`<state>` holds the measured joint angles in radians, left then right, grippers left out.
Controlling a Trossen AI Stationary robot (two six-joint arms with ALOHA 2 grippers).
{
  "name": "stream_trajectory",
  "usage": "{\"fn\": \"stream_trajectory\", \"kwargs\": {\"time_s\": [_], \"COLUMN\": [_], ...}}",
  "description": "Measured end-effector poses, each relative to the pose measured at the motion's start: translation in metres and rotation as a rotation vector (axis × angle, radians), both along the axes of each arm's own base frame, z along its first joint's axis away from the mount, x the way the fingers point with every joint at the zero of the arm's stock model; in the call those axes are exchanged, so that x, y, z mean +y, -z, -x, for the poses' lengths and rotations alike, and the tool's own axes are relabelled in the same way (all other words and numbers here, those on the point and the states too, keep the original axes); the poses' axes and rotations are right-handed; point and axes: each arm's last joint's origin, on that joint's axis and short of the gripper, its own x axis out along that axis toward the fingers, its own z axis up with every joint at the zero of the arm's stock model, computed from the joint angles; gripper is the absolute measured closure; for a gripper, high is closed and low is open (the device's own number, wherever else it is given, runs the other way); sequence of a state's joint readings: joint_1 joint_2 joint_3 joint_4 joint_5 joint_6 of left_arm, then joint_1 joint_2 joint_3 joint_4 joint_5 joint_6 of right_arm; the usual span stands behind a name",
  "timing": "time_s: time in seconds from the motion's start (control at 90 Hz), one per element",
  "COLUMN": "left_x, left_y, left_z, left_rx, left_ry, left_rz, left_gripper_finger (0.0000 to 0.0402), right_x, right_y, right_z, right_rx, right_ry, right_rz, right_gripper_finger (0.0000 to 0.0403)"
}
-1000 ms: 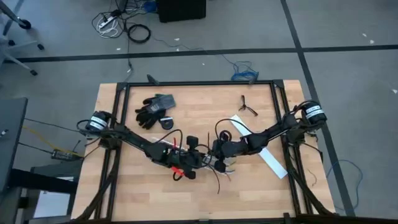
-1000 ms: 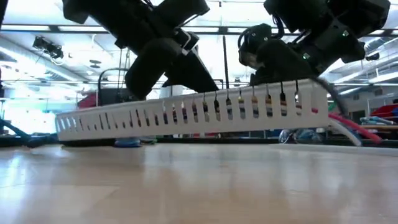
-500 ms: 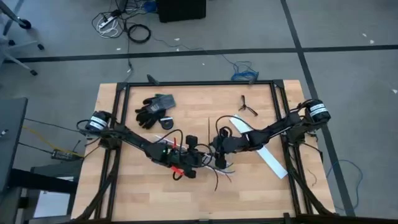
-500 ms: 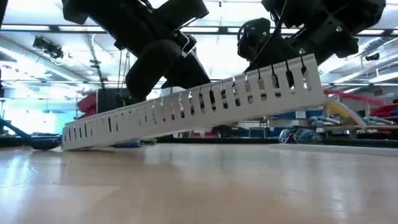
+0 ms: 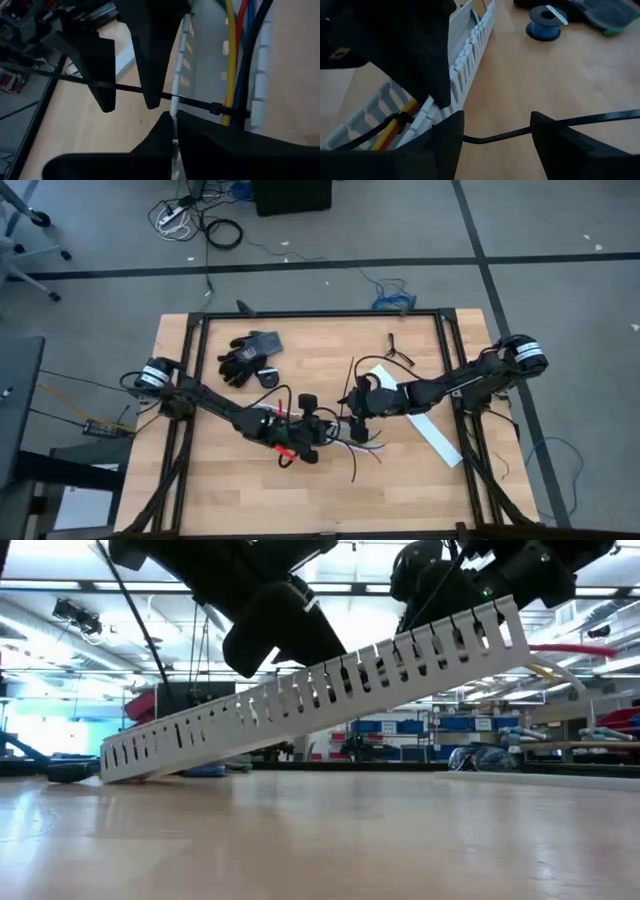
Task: Ziptie cables
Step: Put the zip tied cable wires into the white cable duct
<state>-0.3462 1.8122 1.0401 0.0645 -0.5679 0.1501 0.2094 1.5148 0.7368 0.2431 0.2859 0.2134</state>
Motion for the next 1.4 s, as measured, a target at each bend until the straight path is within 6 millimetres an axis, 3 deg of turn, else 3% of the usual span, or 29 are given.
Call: {"fn": "stream_trajectory", "kwargs": {"time_s": [0.267, 0.6, 0.856, 1.056, 1.278, 1.4], "left_x": [-0.006, -0.017, -0.021, -0.022, -0.021, -0.021], "left_y": [0.002, -0.001, 0.000, 0.003, 0.002, 0.003], "left_z": [0.002, 0.006, 0.006, 0.008, 0.009, 0.009], "left_rx": [0.036, 0.057, 0.085, 0.117, 0.125, 0.125], "left_ry": [0.088, 0.195, 0.226, 0.222, 0.208, 0.203], "left_rz": [-0.019, -0.048, -0.064, -0.051, -0.032, -0.032], "left_gripper_finger": [0.0401, 0.0401, 0.0401, 0.0401, 0.0401, 0.0401], "right_x": [0.000, 0.008, 0.008, 0.009, 0.004, 0.002], "right_y": [0.001, -0.002, 0.016, 0.023, 0.020, 0.022], "right_z": [-0.001, -0.002, -0.002, -0.008, -0.013, -0.013], "right_rx": [0.002, -0.024, 0.057, 0.036, -0.006, 0.102], "right_ry": [0.002, -0.130, 0.046, 0.071, 0.014, 0.075], "right_rz": [-0.016, -0.186, -0.026, 0.090, 0.025, 0.025], "right_gripper_finger": [0.0172, 0.0172, 0.0172, 0.0172, 0.0172, 0.0172]}}
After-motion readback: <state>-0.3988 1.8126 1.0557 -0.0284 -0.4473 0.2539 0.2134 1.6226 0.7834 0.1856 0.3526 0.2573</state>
